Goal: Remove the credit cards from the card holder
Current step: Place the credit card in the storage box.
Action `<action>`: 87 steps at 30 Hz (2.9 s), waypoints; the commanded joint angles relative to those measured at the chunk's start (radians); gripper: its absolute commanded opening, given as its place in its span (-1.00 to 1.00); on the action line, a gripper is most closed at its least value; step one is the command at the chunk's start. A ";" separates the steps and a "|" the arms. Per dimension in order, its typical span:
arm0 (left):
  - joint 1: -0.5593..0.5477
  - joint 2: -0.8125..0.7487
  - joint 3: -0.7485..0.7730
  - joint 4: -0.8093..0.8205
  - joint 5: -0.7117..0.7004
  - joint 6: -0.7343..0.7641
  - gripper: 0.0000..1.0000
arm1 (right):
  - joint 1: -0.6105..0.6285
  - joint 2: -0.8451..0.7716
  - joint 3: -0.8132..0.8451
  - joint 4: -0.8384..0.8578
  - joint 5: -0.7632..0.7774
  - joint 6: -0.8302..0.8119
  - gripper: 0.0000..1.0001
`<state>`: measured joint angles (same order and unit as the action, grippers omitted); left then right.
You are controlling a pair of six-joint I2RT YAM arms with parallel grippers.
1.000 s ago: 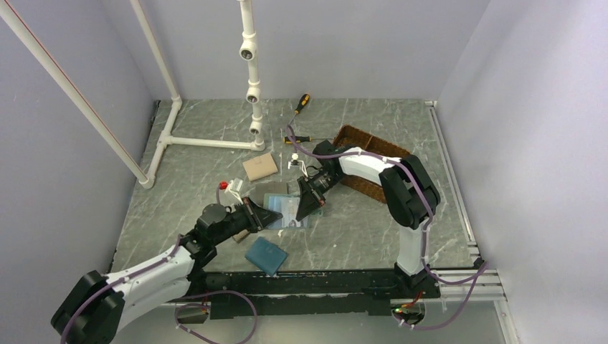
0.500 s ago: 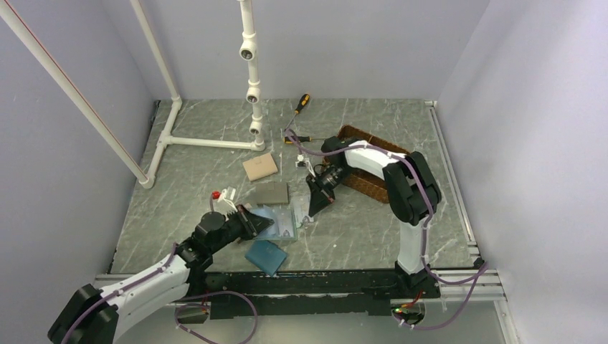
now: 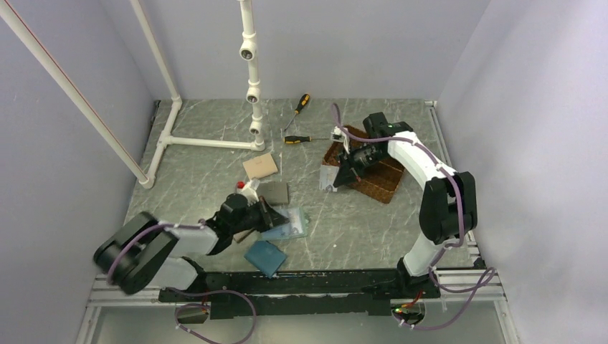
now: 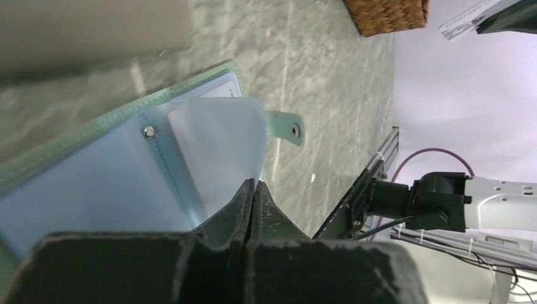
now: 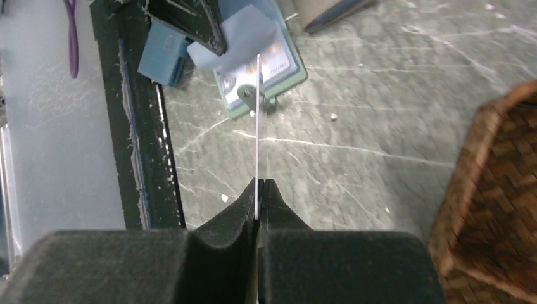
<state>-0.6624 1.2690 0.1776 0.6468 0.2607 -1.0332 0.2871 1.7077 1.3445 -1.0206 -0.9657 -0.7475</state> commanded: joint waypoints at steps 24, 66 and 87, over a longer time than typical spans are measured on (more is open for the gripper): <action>0.001 0.298 0.206 0.048 0.184 0.003 -1.00 | -0.282 -0.166 -0.067 0.149 0.363 0.051 -1.00; 0.000 -0.331 0.196 -0.630 -0.056 0.145 0.29 | -0.272 -0.176 -0.145 0.270 0.715 0.126 -0.49; 0.002 -0.541 0.098 -0.518 -0.052 0.045 0.99 | -0.303 -0.644 -0.434 0.305 0.111 0.021 -0.05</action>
<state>-0.6617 0.7242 0.2516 0.0944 0.1940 -0.9680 0.0093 1.0817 0.9211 -0.7296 -0.7300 -0.6743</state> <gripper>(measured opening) 0.993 0.455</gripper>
